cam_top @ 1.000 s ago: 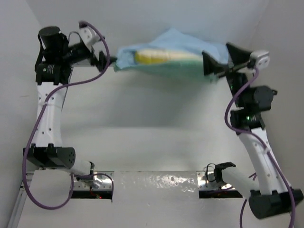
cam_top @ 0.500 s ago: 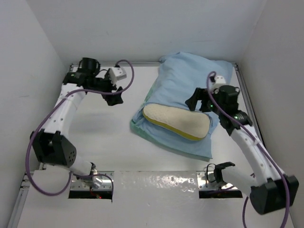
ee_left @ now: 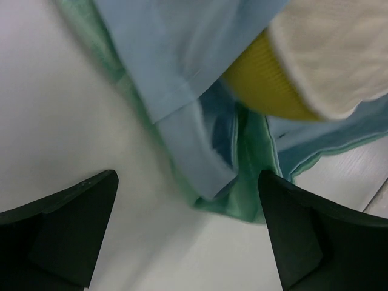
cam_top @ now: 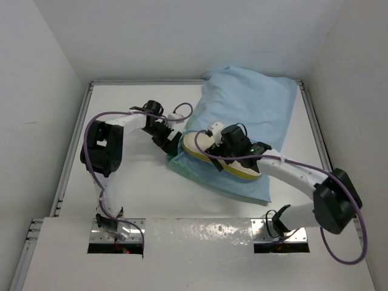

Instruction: Put the pillow into the pillowcase

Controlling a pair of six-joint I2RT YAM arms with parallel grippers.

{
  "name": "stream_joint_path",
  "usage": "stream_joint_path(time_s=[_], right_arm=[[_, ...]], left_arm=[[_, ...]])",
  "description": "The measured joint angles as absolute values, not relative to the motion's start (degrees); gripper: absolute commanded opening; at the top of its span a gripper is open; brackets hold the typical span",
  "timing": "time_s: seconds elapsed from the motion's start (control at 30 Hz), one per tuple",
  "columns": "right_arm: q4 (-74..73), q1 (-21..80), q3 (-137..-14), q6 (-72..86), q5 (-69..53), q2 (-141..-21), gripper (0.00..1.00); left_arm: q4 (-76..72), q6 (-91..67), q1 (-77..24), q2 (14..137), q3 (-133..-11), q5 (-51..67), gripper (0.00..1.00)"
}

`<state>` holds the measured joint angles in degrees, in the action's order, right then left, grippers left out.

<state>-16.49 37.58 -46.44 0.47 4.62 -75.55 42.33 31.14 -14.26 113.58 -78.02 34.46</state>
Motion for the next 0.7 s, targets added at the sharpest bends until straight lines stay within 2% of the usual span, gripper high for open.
stream_joint_path(time_s=[0.07, 0.1, 0.13, 0.17, 0.2, 0.23, 0.27, 0.3, 0.5, 0.7], right_arm=[[-13.98, 38.65, -46.44, -1.78, 9.06, -79.57, 0.99], [-12.49, 38.89, -46.44, -2.72, 11.73, -82.04, 0.96], [-11.44, 38.94, -46.70, -3.44, 14.17, -84.77, 0.88], [-10.94, 38.94, -47.64, -3.79, 16.60, -87.66, 0.77], [-10.55, 39.03, -49.19, -4.01, 19.00, -91.09, 0.56], [-10.44, 39.09, -50.63, -4.47, 20.82, -93.69, 0.46], [-11.25, 39.11, -52.86, -4.27, 22.74, -96.29, 0.30], [-12.08, 39.00, -55.81, -4.14, 24.58, -99.07, 0.00], [-14.11, 37.41, -66.19, 0.21, 30.92, -105.30, 0.00], [-18.39, 30.61, -74.13, 12.36, 30.81, -105.45, 0.00]], left_arm=[[40.38, 29.87, -15.70, 113.54, -76.88, 35.07, 0.99], [39.38, 29.21, -16.43, 113.58, -76.66, 35.75, 0.93], [38.46, 28.53, -16.93, 113.65, -76.55, 36.29, 0.70], [37.76, 27.79, -17.30, 114.08, -76.53, 37.15, 0.54], [36.95, 27.42, -17.69, 114.98, -76.53, 38.35, 0.18], [36.53, 26.59, -17.87, 116.01, -76.69, 39.68, 0.04], [36.27, 26.81, -17.91, 117.19, -77.10, 40.45, 0.00], [35.90, 26.59, -17.91, 118.48, -77.38, 41.25, 0.00], [38.63, 28.93, -16.62, 119.59, -79.53, 44.31, 0.00], [42.89, 35.46, -10.28, 114.61, -80.73, 37.17, 0.00]])
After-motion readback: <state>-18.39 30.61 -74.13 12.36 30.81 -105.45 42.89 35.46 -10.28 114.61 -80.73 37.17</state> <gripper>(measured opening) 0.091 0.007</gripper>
